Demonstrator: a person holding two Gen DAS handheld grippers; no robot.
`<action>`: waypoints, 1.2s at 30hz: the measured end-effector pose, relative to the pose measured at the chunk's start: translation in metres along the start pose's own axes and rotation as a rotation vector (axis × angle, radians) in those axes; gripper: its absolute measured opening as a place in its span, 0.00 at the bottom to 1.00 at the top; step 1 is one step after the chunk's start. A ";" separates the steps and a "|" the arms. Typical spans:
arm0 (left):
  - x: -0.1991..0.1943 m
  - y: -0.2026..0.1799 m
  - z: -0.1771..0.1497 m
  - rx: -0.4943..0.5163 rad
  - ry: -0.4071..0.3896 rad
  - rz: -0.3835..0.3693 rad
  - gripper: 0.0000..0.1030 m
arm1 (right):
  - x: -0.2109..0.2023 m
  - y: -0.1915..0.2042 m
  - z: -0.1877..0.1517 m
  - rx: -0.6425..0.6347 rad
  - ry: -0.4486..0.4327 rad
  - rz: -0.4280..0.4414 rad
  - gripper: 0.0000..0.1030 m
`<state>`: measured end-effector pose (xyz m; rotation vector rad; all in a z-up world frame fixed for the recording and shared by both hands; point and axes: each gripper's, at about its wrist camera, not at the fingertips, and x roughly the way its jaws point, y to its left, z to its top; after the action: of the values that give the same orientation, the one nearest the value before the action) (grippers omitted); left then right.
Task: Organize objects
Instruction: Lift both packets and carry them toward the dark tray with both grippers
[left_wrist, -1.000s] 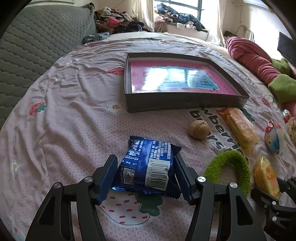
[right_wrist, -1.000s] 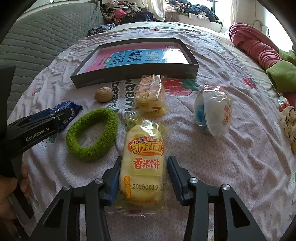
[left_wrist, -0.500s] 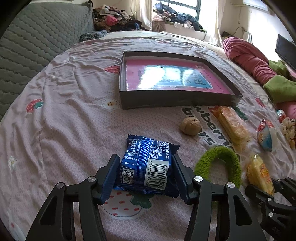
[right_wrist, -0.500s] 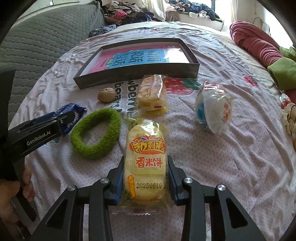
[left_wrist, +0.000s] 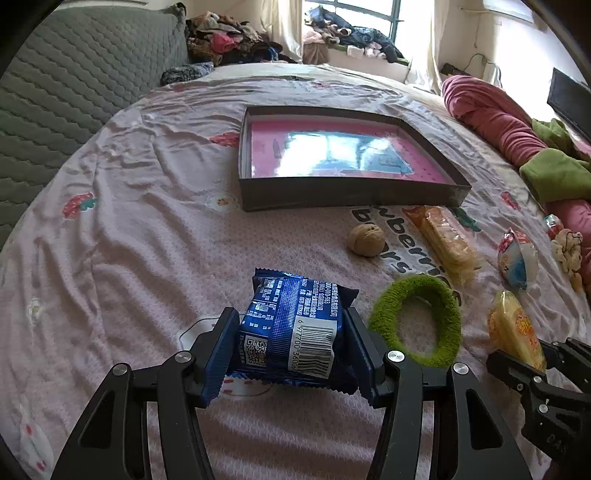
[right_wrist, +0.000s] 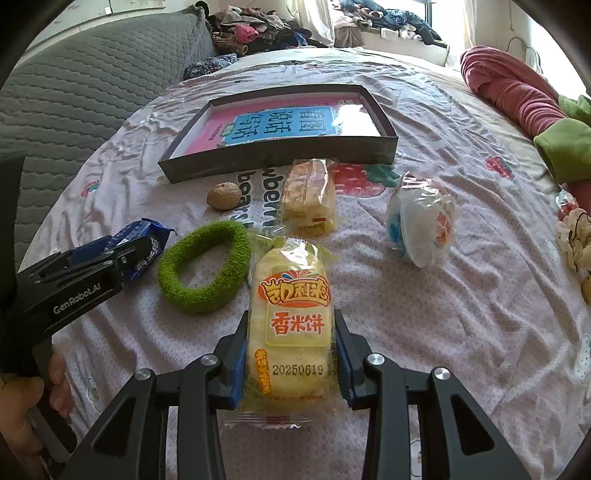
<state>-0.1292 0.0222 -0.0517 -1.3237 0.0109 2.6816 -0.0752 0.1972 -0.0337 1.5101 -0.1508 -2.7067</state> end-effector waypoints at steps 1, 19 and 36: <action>-0.002 -0.001 -0.001 0.001 -0.001 0.000 0.57 | -0.001 0.000 0.000 0.002 0.000 0.003 0.38; -0.067 -0.010 -0.011 -0.006 -0.053 0.023 0.57 | -0.049 0.002 -0.003 -0.018 -0.060 0.009 0.38; -0.116 -0.030 -0.022 0.000 -0.102 0.026 0.57 | -0.095 0.000 -0.011 -0.034 -0.125 0.036 0.38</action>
<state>-0.0385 0.0353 0.0286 -1.1935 0.0165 2.7674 -0.0158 0.2037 0.0411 1.3162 -0.1344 -2.7606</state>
